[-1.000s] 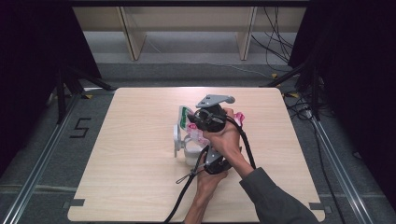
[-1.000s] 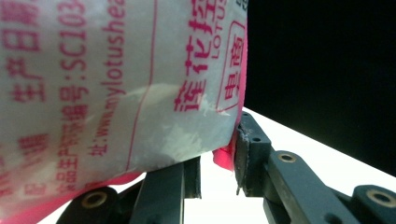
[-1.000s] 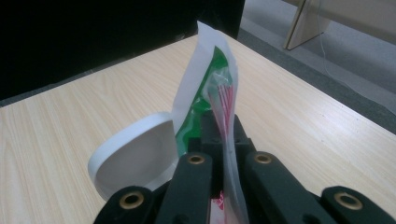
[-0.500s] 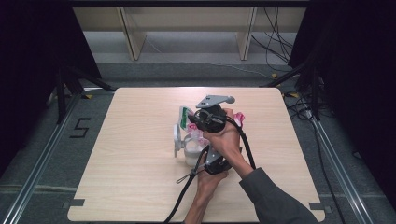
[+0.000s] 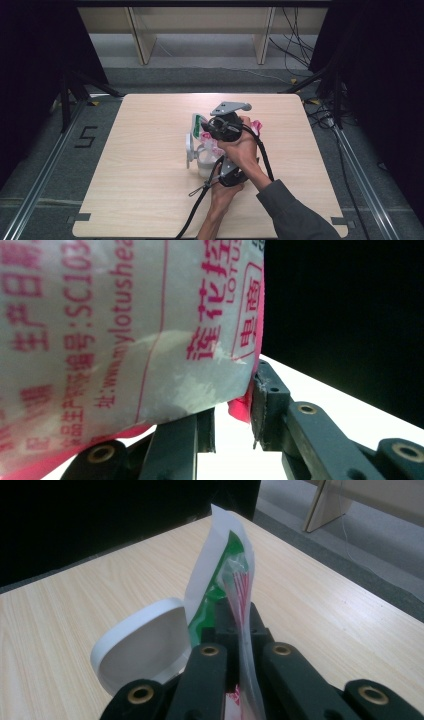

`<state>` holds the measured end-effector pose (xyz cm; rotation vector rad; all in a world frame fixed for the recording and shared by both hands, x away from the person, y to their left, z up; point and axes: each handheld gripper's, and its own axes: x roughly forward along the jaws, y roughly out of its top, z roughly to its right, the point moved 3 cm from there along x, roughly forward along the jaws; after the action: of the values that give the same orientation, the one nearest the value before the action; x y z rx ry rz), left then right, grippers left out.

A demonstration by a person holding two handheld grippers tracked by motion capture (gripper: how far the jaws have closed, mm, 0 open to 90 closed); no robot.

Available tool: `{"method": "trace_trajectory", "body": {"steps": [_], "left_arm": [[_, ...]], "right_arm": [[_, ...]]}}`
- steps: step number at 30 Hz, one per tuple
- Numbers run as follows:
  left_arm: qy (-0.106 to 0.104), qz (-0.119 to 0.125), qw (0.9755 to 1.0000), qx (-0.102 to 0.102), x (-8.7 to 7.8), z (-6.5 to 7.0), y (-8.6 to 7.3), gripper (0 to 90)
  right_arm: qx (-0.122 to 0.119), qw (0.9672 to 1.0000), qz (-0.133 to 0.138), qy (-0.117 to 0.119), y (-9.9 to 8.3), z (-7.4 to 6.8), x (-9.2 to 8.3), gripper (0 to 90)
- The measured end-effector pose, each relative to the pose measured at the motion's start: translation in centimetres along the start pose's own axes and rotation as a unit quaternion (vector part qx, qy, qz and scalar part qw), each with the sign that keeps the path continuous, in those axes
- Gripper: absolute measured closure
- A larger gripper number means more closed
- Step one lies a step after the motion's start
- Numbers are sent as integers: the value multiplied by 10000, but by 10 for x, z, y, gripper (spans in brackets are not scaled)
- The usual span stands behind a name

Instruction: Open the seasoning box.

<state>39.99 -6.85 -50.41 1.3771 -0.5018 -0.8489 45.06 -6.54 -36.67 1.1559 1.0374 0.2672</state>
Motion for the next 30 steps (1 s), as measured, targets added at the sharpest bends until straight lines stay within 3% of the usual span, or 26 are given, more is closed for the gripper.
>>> {"method": "trace_trajectory", "body": {"steps": [1, 2, 3, 4, 5, 7, 8, 9, 10, 11, 20, 23, 24, 25, 26, 27, 28, 29, 30], "left_arm": [[0, 192, 9998, -28, 3, 0, 2, 739], [-11, 198, 9998, -26, 3, 0, 2, 738], [-57, 133, 9999, 31, 2, -1, 1, 739], [-93, -32, 9997, 214, 1, -2, 1, 739], [-91, -39, 9997, 237, 1, -3, 1, 739], [-93, 28, 9998, 172, 1, -2, 1, 739], [-38, 167, 9999, 4, 3, -1, 2, 739], [-20, 183, 9998, -36, 3, 0, 2, 739], [-43, 139, 9999, 7, 2, 0, 1, 739], [-103, -25, 9997, 232, 0, -2, 1, 739], [-99, -16, 9997, 230, 1, -2, 1, 738], [-30, 21, 9999, 129, 2, 0, 1, 738], [-48, 40, 9996, 287, 2, -1, 2, 738], [-43, 27, 9995, 311, 2, -1, 2, 738], [-76, 33, 9996, 286, 1, -1, 2, 739], [50, 163, 9998, -108, 2, 2, 2, 740], [120, 175, 9998, -66, 2, 1, 2, 741], [-11, 202, 9997, -96, 3, 2, 3, 740], [-61, 184, 9998, 97, 2, 0, 3, 740]], "right_arm": [[-1, 10000, -32, -23, 0, 0, -1, 900], [9, 10000, 55, -58, 0, -1, 1, 900], [-35, 10000, 51, -68, 0, -1, 1, 900], [-2, 10000, 45, -63, 0, -1, 1, 900], [61, 10000, -18, -25, 0, 0, 0, 900], [95, 9999, -50, -29, 0, -1, -1, 900], [17, 10000, 50, -64, 0, -1, 1, 900], [12, 10000, 40, -65, 0, -1, 1, 900], [20, 10000, 52, -51, 0, -1, 1, 900], [12, 10000, 46, -51, 0, -1, 1, 900], [118, 9999, -9, -6, 0, -1, -1, 900], [149, 9999, -16, -20, 0, -1, -1, 900], [139, 9999, -23, -23, 1, -2, -1, 900], [134, 9999, -5, -23, 1, -2, -1, 900], [118, 9999, 12, -14, 1, -2, -2, 900], [94, 9999, 117, -46, 2, -2, -2, 900], [145, 9999, 66, -6, 2, -1, -4, 900], [146, 9999, 69, -13, 2, -1, -5, 900], [120, 9999, 50, -17, 2, -2, -5, 900]]}}
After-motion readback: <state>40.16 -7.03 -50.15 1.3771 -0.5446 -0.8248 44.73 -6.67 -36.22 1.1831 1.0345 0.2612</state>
